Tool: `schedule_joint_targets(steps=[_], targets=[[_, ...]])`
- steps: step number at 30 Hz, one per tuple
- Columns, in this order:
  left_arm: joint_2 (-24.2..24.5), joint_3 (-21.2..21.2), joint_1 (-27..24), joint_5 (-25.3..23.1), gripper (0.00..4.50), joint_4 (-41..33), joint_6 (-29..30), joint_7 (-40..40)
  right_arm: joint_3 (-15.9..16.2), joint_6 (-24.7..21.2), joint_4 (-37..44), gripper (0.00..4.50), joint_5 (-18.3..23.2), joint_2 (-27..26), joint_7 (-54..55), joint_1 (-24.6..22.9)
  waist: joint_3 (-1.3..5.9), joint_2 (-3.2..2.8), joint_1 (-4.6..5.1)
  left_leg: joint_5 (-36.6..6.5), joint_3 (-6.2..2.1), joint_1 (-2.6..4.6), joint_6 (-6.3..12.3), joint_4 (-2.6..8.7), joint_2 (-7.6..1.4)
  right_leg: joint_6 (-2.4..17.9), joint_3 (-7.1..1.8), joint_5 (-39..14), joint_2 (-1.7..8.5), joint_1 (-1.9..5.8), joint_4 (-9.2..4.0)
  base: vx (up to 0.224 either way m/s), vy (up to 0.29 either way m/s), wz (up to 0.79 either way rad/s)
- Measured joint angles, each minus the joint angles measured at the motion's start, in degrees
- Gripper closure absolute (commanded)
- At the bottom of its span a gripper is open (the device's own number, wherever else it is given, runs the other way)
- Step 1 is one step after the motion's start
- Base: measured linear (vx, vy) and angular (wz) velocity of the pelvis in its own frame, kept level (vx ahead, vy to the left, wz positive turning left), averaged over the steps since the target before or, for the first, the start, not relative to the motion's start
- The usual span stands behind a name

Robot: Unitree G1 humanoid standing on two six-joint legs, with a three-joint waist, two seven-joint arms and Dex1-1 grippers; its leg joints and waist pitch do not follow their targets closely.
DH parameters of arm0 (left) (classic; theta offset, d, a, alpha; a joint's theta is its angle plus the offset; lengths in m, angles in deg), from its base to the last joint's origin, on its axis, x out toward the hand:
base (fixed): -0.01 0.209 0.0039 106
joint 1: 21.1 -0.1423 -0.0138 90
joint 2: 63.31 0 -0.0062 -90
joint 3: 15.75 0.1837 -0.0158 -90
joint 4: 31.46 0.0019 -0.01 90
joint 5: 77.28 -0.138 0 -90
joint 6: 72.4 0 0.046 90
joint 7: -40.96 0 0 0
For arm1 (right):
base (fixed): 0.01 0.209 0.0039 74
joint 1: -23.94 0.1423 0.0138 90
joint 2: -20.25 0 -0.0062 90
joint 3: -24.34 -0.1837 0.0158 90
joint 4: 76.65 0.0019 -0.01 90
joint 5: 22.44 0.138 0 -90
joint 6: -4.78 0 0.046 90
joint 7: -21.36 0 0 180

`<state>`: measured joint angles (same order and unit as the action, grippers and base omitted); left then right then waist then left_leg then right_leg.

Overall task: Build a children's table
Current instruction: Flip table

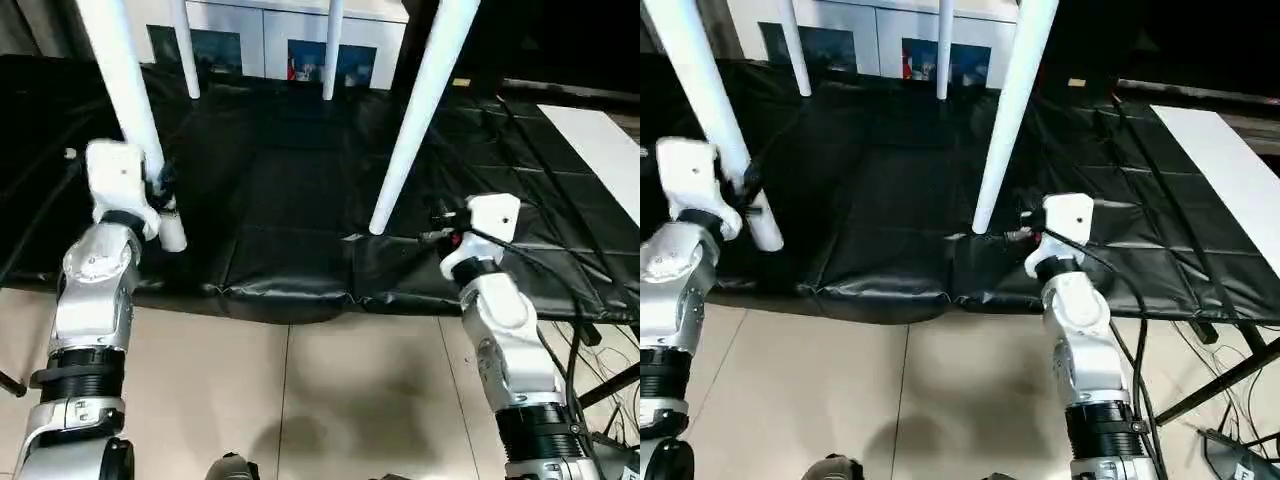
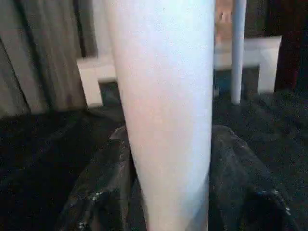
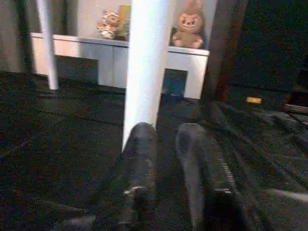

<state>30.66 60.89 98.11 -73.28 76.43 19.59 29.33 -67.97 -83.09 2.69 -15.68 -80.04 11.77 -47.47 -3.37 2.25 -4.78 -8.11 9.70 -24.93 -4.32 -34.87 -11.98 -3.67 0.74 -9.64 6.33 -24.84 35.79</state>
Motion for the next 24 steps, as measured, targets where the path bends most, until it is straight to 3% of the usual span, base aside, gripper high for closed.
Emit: schedule_joint_targets(steps=[4,6,10,12,16,21,24], targets=[[-0.7,-0.6,0.0,1.4,1.73,-3.1,-0.7,0.0,0.8,0.1,2.8,3.06,0.4,0.0,-1.8,-0.7,0.02,0.03,-0.04,0.0,-0.01,0.01,0.00,0.01,-0.02,0.0,-0.02,0.1,-0.01,0.00,0.02,0.000,0.000,0.00],[-0.7,-1.1,-0.5,1.9,1.38,-4.5,-0.8,0.5,1.4,0.0,3.7,2.73,0.5,-0.1,-2.2,-1.2,0.02,0.02,0.01,0.0,-0.01,0.00,0.00,0.01,-0.02,0.0,-0.02,0.1,-0.01,-0.02,0.03,0.000,0.000,0.00],[-0.7,-3.4,-1.9,2.1,1.28,-7.9,-0.3,3.5,2.7,-0.7,5.6,2.60,0.3,-0.1,-2.3,-3.3,0.05,-0.02,0.18,0.0,0.01,0.03,0.00,0.01,-0.02,0.0,-0.02,0.1,-0.03,-0.02,0.02,0.000,0.000,0.00],[-1.1,-5.0,-2.6,3.0,0.95,-9.5,1.7,5.5,2.9,-1.5,6.0,2.55,0.1,-0.1,-2.9,-4.4,0.07,-0.06,0.52,0.0,0.01,0.03,0.00,0.01,-0.02,0.0,-0.02,0.1,-0.04,-0.02,-0.01,0.000,0.000,0.00],[-5.5,-8.8,-8.3,6.3,0.95,-14.5,6.7,9.6,2.9,-4.8,8.2,2.55,0.9,0.3,-4.1,-7.8,0.25,-0.37,1.46,0.0,0.08,0.08,0.00,0.02,0.04,0.0,-0.05,0.1,-0.07,0.04,-0.13,0.000,0.000,0.00],[-9.2,-6.8,-15.2,1.3,0.95,-16.9,5.5,14.0,3.0,-6.9,9.7,2.55,2.0,1.2,-5.3,-9.6,0.24,-0.33,1.84,0.0,-0.07,0.02,0.00,0.28,-0.06,-0.1,0.01,0.2,-0.16,0.02,-0.62,0.000,0.000,0.00],[-11.0,-5.6,-15.2,3.4,0.95,-20.0,4.2,13.3,3.8,-6.9,10.3,2.55,2.0,1.2,-5.4,-9.6,0.29,-0.26,1.45,0.0,-0.08,0.07,0.00,0.32,-0.05,-0.1,0.00,0.2,-0.15,0.08,-0.64,0.000,0.000,0.00]])
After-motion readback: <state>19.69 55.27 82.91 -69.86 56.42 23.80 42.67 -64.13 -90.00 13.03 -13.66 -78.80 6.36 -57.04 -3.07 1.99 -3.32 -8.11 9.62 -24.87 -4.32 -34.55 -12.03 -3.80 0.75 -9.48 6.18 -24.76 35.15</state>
